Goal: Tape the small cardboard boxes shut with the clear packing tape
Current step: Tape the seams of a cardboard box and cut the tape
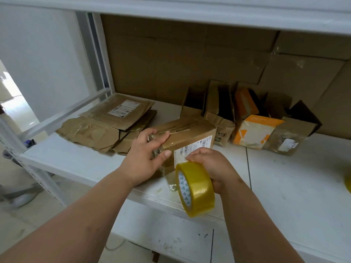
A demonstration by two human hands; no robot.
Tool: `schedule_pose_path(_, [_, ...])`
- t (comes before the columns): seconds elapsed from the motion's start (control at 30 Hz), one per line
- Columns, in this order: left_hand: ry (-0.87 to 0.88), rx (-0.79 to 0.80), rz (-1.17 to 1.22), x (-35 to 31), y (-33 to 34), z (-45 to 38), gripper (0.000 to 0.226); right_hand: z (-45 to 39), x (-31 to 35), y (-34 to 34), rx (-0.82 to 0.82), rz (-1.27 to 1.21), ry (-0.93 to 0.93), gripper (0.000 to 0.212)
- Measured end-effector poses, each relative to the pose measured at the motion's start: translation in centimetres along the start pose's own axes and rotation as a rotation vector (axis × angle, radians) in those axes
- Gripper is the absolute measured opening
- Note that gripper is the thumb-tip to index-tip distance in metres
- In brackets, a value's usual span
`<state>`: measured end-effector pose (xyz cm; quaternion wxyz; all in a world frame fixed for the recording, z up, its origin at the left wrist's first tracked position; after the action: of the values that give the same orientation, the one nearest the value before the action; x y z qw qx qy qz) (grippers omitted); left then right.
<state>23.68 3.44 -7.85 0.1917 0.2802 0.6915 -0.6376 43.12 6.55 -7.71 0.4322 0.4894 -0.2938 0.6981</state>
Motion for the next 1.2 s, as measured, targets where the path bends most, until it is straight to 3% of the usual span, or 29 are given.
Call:
schedule_pose_path(0.13, [0.021,-0.022,-0.048,-0.2,0.0,0.2,0.054,0.5,0.1,0.5,0.000,-0.012,-0.016,0.003])
schedule_pose_path(0.4, [-0.023,-0.099,-0.147,-1.2,0.7,0.8,0.067,1.9,-0.2,0.1,-0.048,-0.058,-0.040,0.007])
schedule_pose_path(0.57, [-0.219,-0.032,-0.059,-2.2,0.4,0.6,0.106,3.4,-0.2,-1.3,-0.117,-0.078,-0.078,0.006])
schedule_pose_path(0.63, [-0.306,-0.166,-0.032,-3.2,0.2,1.4,0.096,4.0,-0.1,-1.9,-0.137,-0.066,-0.089,0.006])
schedule_pose_path(0.73, [-0.111,-0.402,0.030,-6.0,-0.1,2.5,0.057,4.9,0.3,-2.6,-0.168,-0.060,-0.104,0.007])
schedule_pose_path(0.83, [0.048,-0.255,0.071,-8.6,1.4,2.3,0.038,5.7,0.5,-3.7,-0.212,-0.059,-0.133,0.013])
schedule_pose_path(1.0, [0.071,-0.075,0.165,-11.2,3.6,1.6,0.046,7.5,1.8,-6.3,-0.317,0.139,-0.214,0.016])
schedule_pose_path(1.2, [0.018,-0.116,0.126,-12.5,5.2,0.7,0.028,10.2,2.3,-12.2,-0.683,0.648,-0.270,0.014])
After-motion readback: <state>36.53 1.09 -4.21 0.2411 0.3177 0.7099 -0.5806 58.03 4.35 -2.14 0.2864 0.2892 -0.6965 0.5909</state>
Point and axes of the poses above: each hand's wrist, its own z-axis away from the middle knuckle, its own y-axis out of the palm, x = y × z, the point moved 4 cm from there along -z, towards the middle knuckle, and after that the axes turned 13 degrees about x, right-handed, at the moved point
